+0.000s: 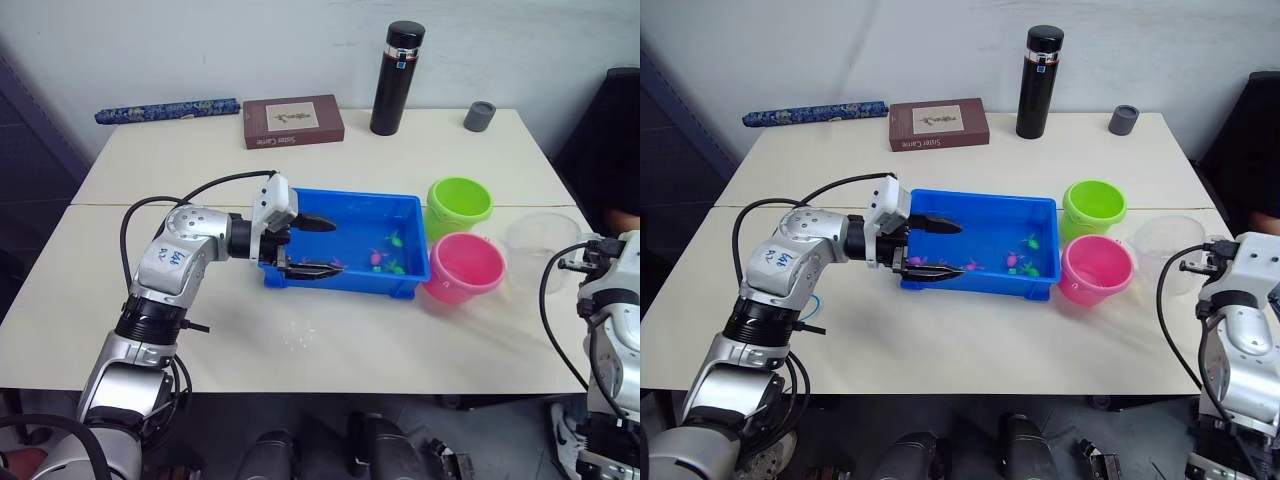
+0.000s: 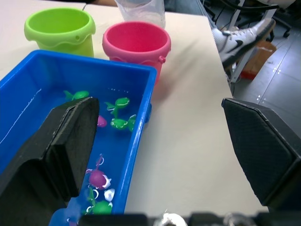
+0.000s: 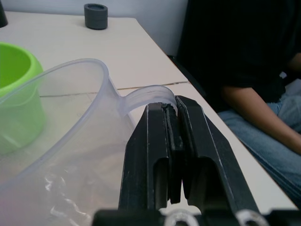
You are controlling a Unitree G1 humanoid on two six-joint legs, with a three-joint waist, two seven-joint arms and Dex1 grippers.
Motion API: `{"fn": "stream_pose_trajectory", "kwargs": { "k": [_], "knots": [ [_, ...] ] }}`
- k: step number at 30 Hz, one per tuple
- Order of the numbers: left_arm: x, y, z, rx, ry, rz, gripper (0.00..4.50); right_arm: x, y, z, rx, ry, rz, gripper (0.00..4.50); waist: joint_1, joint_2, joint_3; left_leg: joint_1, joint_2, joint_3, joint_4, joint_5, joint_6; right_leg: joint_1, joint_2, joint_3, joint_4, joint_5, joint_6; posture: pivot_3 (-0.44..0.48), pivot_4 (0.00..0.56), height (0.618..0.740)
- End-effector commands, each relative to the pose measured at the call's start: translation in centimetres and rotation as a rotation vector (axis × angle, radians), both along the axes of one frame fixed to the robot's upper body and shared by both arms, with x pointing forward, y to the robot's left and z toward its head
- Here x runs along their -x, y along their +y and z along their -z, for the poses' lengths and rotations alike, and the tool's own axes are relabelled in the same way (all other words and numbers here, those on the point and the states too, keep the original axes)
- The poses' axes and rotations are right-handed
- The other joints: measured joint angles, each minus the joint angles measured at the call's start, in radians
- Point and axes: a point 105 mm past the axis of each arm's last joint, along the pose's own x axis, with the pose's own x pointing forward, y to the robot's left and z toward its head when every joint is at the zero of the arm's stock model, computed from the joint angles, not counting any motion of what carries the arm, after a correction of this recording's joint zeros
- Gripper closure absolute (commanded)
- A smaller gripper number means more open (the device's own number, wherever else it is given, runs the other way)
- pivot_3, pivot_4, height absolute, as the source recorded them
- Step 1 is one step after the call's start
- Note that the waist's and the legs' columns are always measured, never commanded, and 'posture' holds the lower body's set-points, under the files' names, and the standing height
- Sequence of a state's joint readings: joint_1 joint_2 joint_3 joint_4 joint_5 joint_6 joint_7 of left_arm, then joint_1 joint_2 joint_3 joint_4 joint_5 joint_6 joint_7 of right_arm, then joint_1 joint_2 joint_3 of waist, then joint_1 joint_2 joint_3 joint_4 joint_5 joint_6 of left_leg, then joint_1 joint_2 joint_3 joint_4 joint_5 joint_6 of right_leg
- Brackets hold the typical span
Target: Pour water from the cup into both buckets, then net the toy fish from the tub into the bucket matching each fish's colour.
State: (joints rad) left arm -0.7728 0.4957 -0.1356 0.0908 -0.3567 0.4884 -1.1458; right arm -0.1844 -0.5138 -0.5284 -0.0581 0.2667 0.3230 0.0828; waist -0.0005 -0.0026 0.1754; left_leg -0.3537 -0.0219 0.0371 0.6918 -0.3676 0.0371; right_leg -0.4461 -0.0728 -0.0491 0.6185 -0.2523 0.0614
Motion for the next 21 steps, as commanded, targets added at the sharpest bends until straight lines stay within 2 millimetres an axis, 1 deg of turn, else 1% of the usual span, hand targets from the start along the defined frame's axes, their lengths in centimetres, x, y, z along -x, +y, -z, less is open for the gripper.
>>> {"fn": "stream_pose_trajectory", "kwargs": {
  "k": [1, 4, 9, 16, 21],
  "knots": [
    [0.2, -0.1, -1.2, 0.027, -0.036, 0.013, 0.0, 0.7, -0.4, -3.3, 0.068, -0.094, -0.026, 4.44, 0.0, 0.0, 0.0, 0.0, 0.0, 0.0, 0.0, 0.0, 0.0, 0.0, 0.0, 0.0, 0.0, 0.0, 0.0, 0.0, 0.15, 0.74],
    [0.2, -0.1, -1.1, 0.028, -0.036, 0.016, 0.0, 0.9, -0.4, -3.8, 0.088, -0.093, -0.049, 4.44, 0.0, 0.0, 0.0, 0.0, 0.0, 0.0, 0.0, 0.0, 0.0, 0.0, 0.0, 0.0, 0.0, 0.0, 0.0, 0.0, 0.15, 0.74],
    [0.3, 0.0, -1.6, 0.049, -0.025, 0.04, 0.0, 1.3, 0.3, -5.3, 0.193, -0.087, -0.125, 4.44, 0.001, 0.0, 0.0, 0.0, 0.0, 0.0, 0.0, 0.0, 0.0, 0.0, 0.0, 0.0, 0.0, 0.0, 0.0, 0.0, 0.15, 0.74],
    [0.1, 0.2, -1.6, 0.043, -0.024, 0.043, 0.0, 1.6, 1.2, -6.0, 0.279, -0.071, -0.165, 4.44, 0.001, 0.0, 0.0, 0.0, 0.0, 0.0, 0.0, 0.0, 0.0, 0.0, 0.0, 0.0, 0.0, 0.0, 0.0, 0.0, 0.15, 0.74],
    [-0.1, 0.0, -1.5, 0.037, -0.03, 0.05, 0.0, 1.9, 1.5, -6.6, 0.37, -0.068, -0.15, 4.44, 0.002, 0.0, 0.0, 0.0, 0.0, 0.0, 0.0, 0.0, 0.0, 0.0, 0.0, 0.0, 0.0, 0.0, 0.0, 0.0, 0.15, 0.74]
  ]
}}
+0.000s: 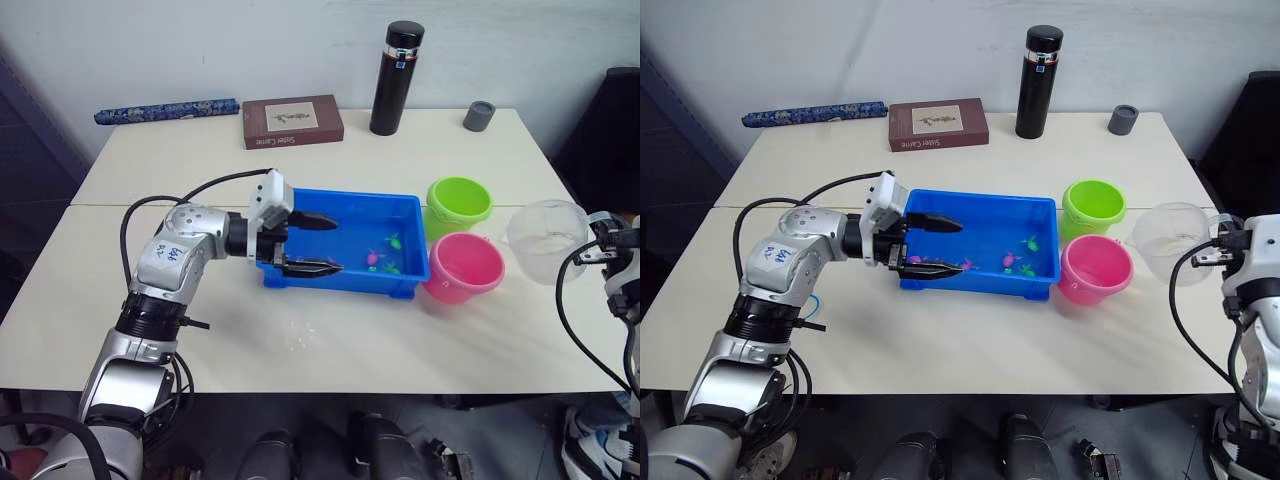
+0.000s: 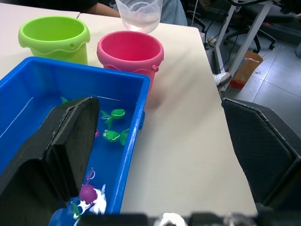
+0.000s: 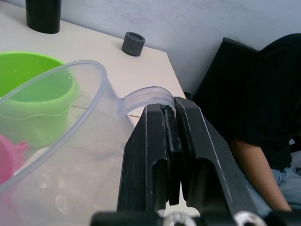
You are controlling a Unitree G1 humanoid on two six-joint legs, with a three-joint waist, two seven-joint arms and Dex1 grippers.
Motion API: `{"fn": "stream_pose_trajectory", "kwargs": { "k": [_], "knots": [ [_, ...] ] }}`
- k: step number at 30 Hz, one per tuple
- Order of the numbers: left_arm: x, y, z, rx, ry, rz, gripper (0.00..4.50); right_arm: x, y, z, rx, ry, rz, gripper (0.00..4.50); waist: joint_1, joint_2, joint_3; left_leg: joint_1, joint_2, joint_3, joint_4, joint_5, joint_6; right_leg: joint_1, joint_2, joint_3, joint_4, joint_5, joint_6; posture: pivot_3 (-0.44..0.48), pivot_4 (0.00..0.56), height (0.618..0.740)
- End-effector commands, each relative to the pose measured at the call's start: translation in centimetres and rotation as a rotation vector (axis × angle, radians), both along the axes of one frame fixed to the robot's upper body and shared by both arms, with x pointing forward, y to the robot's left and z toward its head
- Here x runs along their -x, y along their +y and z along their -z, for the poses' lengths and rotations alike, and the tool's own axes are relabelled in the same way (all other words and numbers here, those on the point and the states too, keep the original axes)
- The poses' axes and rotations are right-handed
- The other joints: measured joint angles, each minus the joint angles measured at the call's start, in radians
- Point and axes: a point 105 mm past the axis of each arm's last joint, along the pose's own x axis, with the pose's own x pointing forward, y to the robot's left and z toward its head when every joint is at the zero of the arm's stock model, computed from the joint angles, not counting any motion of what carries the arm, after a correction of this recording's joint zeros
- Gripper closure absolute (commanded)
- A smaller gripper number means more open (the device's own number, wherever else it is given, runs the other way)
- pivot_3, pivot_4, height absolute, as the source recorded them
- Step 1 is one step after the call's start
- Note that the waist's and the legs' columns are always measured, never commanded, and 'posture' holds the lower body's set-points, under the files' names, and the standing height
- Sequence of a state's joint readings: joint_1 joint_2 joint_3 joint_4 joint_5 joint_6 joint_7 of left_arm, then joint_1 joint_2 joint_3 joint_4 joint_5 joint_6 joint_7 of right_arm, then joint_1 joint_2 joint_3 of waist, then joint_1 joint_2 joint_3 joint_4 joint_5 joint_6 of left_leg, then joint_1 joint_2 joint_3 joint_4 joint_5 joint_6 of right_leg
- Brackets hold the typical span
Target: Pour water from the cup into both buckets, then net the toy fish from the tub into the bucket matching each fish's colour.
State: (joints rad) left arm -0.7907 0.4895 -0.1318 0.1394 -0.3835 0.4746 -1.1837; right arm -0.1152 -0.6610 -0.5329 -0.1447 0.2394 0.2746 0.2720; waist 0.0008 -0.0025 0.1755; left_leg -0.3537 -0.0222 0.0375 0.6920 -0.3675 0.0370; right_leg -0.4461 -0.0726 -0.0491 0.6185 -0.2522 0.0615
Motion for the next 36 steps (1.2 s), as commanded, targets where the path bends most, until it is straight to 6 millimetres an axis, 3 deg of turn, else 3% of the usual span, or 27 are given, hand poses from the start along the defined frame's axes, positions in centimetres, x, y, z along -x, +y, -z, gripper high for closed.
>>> {"fn": "stream_pose_trajectory", "kwargs": {
  "k": [1, 11, 24, 36],
  "knots": [
    [-0.1, -0.1, -1.4, 0.01, -0.057, 0.015, 0.0, 0.9, 0.5, -3.2, 0.137, -0.094, 0.008, 4.44, 0.002, 0.0, 0.0, 0.0, 0.0, 0.0, 0.0, 0.0, 0.0, 0.0, 0.0, 0.0, 0.0, 0.0, 0.0, 0.0, 0.15, 0.74],
    [-0.4, -0.6, -1.6, 0.01, -0.067, 0.05, 0.0, 0.7, 2.0, -4.5, 0.329, -0.104, -0.008, 4.44, 0.002, 0.0, 0.0, 0.0, 0.0, 0.0, 0.001, 0.0, 0.0, 0.0, 0.0, 0.0, 0.0, 0.0, 0.0, 0.0, 0.15, 0.74],
    [-0.7, -1.3, -1.5, 0.001, -0.077, 0.078, 0.0, 0.7, 4.6, -4.0, 0.507, -0.078, -0.048, 4.44, 0.005, 0.0, 0.0, 0.0, 0.0, 0.0, 0.001, 0.0, 0.0, 0.0, 0.001, 0.0, 0.0, 0.0, 0.0, 0.0, 0.15, 0.74],
    [-0.6, -1.6, -1.3, -0.001, -0.077, 0.099, 0.0, 0.4, 5.8, -3.5, 0.631, -0.065, -0.061, 4.44, 0.006, 0.0, 0.0, -0.001, 0.0, 0.0, 0.002, 0.0, 0.0, 0.0, 0.001, 0.0, 0.001, 0.0, 0.0, 0.0, 0.15, 0.74]
  ]
}}
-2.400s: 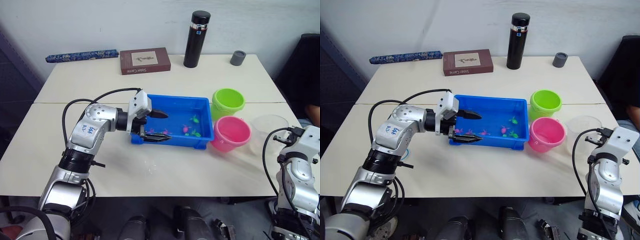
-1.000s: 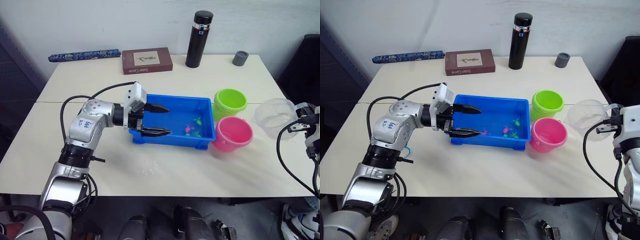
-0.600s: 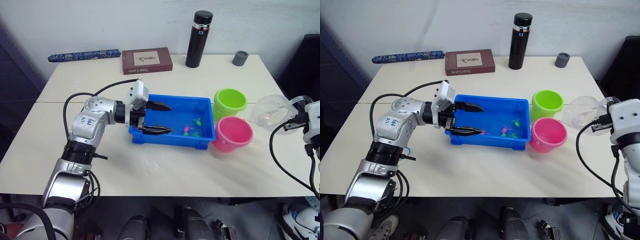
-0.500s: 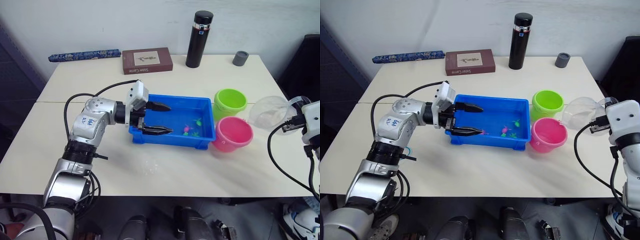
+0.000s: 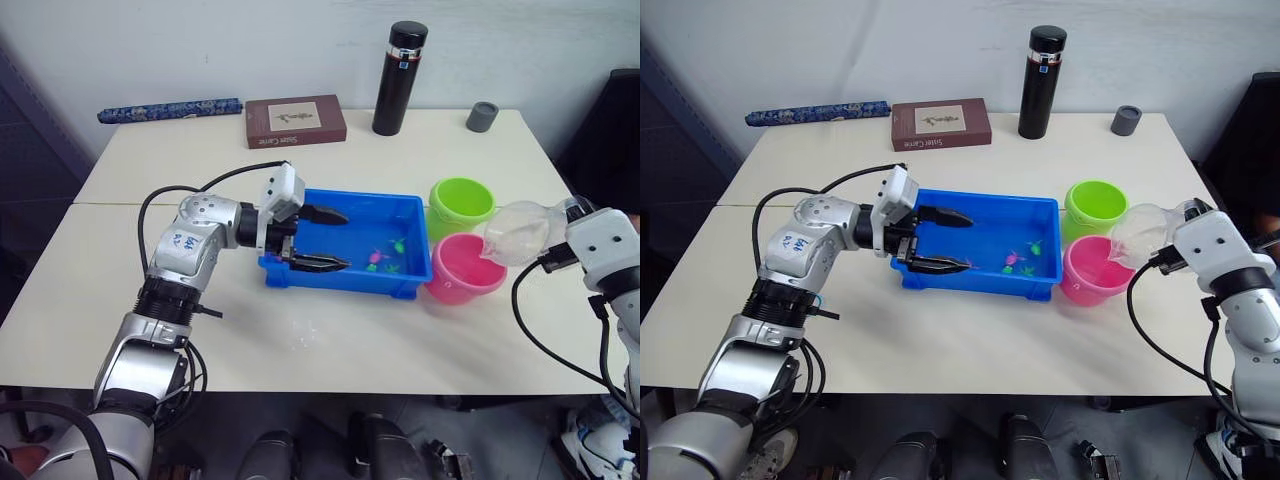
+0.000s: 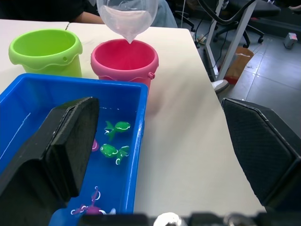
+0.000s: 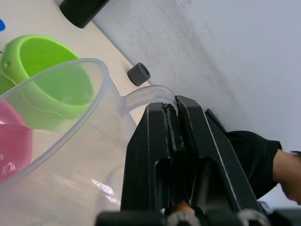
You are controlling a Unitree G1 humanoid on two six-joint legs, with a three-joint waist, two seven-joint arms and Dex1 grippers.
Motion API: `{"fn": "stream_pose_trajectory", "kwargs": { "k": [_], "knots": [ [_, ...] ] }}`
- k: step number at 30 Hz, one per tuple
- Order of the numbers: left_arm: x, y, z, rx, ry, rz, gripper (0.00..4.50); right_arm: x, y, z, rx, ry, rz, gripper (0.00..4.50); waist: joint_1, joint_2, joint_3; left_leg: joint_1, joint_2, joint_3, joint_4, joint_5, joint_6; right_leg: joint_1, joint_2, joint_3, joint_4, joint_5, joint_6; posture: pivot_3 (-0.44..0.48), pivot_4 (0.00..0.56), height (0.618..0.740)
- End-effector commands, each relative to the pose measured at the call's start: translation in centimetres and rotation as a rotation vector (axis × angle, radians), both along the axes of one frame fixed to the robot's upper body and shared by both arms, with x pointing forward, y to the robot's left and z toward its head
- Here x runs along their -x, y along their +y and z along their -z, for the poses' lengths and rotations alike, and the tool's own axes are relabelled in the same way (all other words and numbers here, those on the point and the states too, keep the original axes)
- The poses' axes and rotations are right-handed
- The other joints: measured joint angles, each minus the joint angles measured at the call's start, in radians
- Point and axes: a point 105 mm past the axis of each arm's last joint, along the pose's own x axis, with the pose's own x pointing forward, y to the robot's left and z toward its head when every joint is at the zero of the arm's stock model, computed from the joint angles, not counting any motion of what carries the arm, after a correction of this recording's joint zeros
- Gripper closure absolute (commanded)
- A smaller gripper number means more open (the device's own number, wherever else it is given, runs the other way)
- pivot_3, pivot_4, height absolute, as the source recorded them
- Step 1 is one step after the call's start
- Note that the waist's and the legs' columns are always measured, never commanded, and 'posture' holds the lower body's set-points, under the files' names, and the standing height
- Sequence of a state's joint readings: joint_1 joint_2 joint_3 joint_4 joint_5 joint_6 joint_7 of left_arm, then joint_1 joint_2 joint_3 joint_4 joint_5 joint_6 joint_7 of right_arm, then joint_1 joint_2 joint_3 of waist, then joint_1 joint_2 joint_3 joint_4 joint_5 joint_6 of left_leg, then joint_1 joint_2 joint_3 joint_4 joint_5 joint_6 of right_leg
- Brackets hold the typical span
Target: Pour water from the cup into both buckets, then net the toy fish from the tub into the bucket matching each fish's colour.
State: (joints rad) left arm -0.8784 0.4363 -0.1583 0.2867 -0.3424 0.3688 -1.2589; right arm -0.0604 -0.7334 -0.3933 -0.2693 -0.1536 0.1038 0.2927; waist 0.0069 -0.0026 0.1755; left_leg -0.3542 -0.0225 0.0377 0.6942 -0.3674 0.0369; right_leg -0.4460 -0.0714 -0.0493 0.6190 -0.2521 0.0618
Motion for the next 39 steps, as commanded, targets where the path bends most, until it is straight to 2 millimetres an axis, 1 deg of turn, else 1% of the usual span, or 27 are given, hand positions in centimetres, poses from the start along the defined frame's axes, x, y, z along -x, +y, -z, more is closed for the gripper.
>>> {"fn": "stream_pose_trajectory", "kwargs": {
  "k": [1, 20, 28, 36, 39],
  "knots": [
    [0.2, -0.32, -0.96, 0.006, -0.042, 0.02, 0.0, 0.46, 1.02, -1.89, 0.076, -0.074, -0.025, 4.44, 0.0, 0.0, 0.0, 0.0, 0.0, 0.0, 0.0, 0.0, 0.0, 0.0, 0.0, 0.0, 0.0, 0.0, 0.0, 0.0, 0.15, 0.74],
    [0.39, 0.03, -0.97, -0.003, -0.041, 0.014, 0.0, -0.4, 1.25, -2.2, 0.178, -0.113, -0.005, 4.44, -0.001, 0.0, 0.0, 0.0, 0.0, 0.0, 0.001, 0.0, 0.0, 0.0, 0.0, 0.0, 0.001, 0.0, 0.0, 0.0, 0.15, 0.74],
    [0.45, -0.02, -0.89, 0.0, -0.039, 0.01, 0.0, -0.41, 1.3, -2.44, 0.204, -0.122, -0.006, 4.44, -0.001, 0.0, 0.0, 0.0, 0.0, 0.0, 0.001, 0.0, 0.0, 0.0, 0.0, 0.0, 0.001, 0.0, 0.0, 0.0, 0.15, 0.74],
    [0.38, -0.07, -0.72, 0.002, -0.035, 0.007, 0.0, -0.3, 1.21, -2.48, 0.221, -0.119, -0.004, 4.44, -0.001, 0.0, 0.0, 0.0, 0.0, 0.0, 0.002, 0.0, 0.0, 0.0, 0.0, 0.0, 0.001, 0.0, 0.0, 0.0, 0.15, 0.74],
    [0.25, -0.04, -0.68, 0.004, -0.031, -0.001, 0.0, -0.34, 0.94, -2.31, 0.182, -0.103, 0.003, 4.44, -0.001, 0.0, 0.0, 0.0, 0.0, 0.0, 0.002, 0.0, 0.0, 0.0, 0.0, 0.0, 0.001, 0.0, 0.0, 0.0, 0.15, 0.74]
  ]
}}
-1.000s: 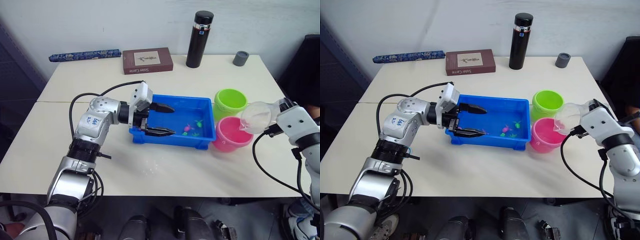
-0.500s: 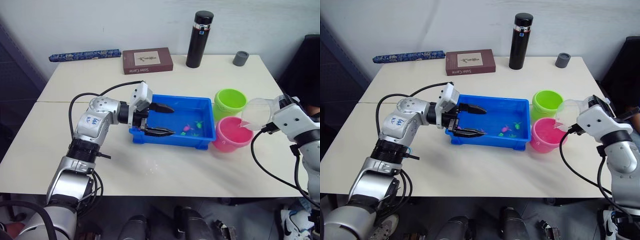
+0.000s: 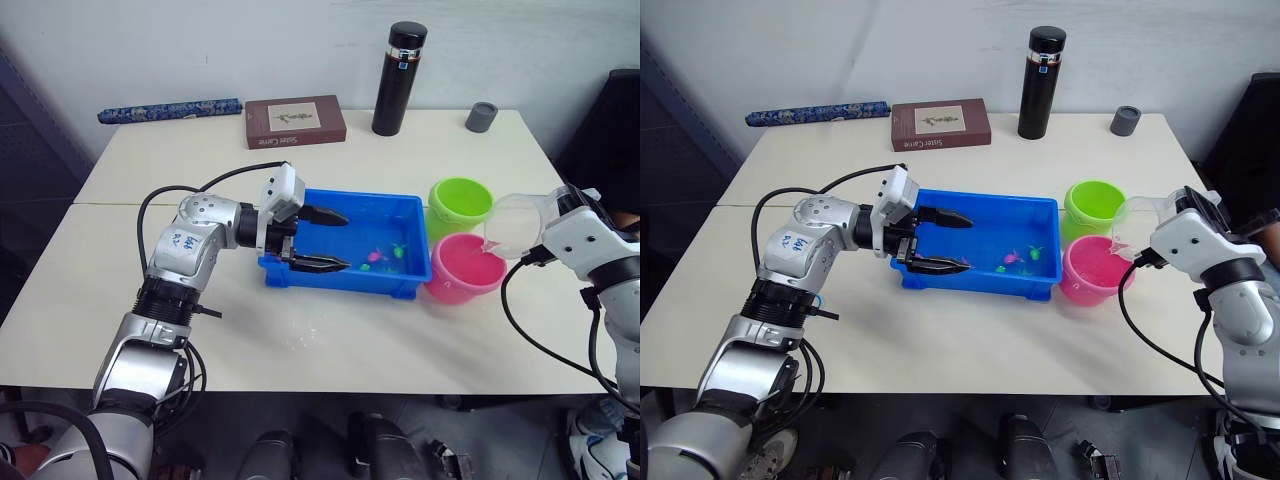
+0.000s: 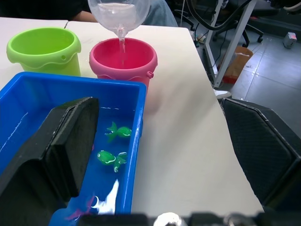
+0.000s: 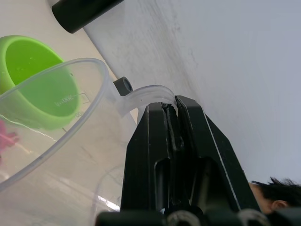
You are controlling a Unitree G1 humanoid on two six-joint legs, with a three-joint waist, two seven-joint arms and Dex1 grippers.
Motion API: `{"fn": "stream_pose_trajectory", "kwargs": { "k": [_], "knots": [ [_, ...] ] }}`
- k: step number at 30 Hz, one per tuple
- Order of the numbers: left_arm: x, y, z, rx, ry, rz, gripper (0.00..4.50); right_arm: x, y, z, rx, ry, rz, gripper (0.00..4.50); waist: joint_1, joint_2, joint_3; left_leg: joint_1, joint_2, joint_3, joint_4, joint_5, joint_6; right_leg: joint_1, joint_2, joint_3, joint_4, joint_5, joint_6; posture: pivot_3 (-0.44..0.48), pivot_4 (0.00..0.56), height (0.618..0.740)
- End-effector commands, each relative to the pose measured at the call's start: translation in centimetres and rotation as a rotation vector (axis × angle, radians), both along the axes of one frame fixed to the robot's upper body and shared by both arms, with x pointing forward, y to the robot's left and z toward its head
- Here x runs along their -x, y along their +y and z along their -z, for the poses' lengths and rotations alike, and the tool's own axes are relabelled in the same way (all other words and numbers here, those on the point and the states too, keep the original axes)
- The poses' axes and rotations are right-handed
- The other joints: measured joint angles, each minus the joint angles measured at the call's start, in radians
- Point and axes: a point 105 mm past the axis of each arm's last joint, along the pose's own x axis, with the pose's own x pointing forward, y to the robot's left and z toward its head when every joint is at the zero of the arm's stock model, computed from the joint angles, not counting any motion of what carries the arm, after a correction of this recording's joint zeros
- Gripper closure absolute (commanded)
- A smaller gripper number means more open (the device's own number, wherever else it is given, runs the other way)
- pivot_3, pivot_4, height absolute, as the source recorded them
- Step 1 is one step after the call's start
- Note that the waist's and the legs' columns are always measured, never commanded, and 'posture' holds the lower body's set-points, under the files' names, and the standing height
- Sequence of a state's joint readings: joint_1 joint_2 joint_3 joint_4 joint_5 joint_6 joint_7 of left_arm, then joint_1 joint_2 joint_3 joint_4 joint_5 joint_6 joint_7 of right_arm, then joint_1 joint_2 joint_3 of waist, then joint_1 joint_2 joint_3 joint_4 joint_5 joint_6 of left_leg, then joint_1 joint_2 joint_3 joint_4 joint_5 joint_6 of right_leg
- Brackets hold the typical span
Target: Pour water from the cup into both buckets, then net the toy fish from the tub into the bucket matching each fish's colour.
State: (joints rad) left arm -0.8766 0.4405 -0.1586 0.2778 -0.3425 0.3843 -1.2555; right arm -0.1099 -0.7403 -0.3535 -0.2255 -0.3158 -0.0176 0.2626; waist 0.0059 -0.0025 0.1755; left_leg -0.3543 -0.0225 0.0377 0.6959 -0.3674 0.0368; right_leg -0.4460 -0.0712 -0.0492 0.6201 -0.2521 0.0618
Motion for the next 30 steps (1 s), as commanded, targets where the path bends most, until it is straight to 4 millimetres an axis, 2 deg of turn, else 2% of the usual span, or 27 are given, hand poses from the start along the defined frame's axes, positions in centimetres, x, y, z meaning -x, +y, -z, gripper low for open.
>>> {"fn": "stream_pose_trajectory", "kwargs": {
  "k": [1, 7, 15, 23, 30],
  "knots": [
    [0.1, -0.1, -0.7, 0.011, -0.035, -0.004, 0.0, 0.3, -0.5, -1.2, -0.033, -0.02, 0.012, 4.44, 0.0, 0.0, 0.0, 0.0, 0.0, 0.0, 0.0, 0.0, 0.0, 0.0, 0.0, 0.0, 0.0, 0.0, 0.0, 0.0, 0.15, 0.74],
    [-0.9, 0.6, -1.2, 0.043, -0.014, -0.069, 0.0, -0.2, -1.8, -1.3, -0.268, -0.001, 0.052, 4.44, -0.001, 0.0, 0.0, 0.0, 0.0, 0.0, 0.001, 0.0, 0.0, 0.0, 0.0, 0.0, 0.001, 0.0, 0.0, 0.0, 0.15, 0.74],
    [-2.8, 2.2, -2.5, 0.043, -0.036, -0.181, 0.0, -1.5, -3.5, -2.8, -0.46, -0.056, 0.099, 4.44, -0.003, 0.0, 0.0, 0.0, 0.0, 0.0, 0.002, 0.0, 0.0, 0.0, 0.0, 0.0, 0.001, 0.0, 0.0, 0.0, 0.15, 0.74],
    [-4.3, 2.7, -2.5, 0.036, -0.039, -0.276, 0.0, -4.9, -3.8, -3.5, -0.509, -0.078, 0.151, 4.44, -0.007, 0.0, 0.0, 0.0, 0.0, 0.0, 0.001, 0.0, 0.0, 0.0, -0.001, 0.0, 0.001, 0.0, 0.0, 0.0, 0.15, 0.74],
    [-4.3, 2.9, -2.7, 0.034, -0.047, -0.286, 0.0, -7.4, -3.2, -3.8, -0.486, -0.086, 0.172, 4.44, -0.008, 0.0, 0.0, 0.0, 0.0, 0.0, 0.001, 0.0, 0.0, -0.001, -0.001, 0.0, 0.001, 0.0, 0.0, 0.0, 0.15, 0.74]
  ]
}}
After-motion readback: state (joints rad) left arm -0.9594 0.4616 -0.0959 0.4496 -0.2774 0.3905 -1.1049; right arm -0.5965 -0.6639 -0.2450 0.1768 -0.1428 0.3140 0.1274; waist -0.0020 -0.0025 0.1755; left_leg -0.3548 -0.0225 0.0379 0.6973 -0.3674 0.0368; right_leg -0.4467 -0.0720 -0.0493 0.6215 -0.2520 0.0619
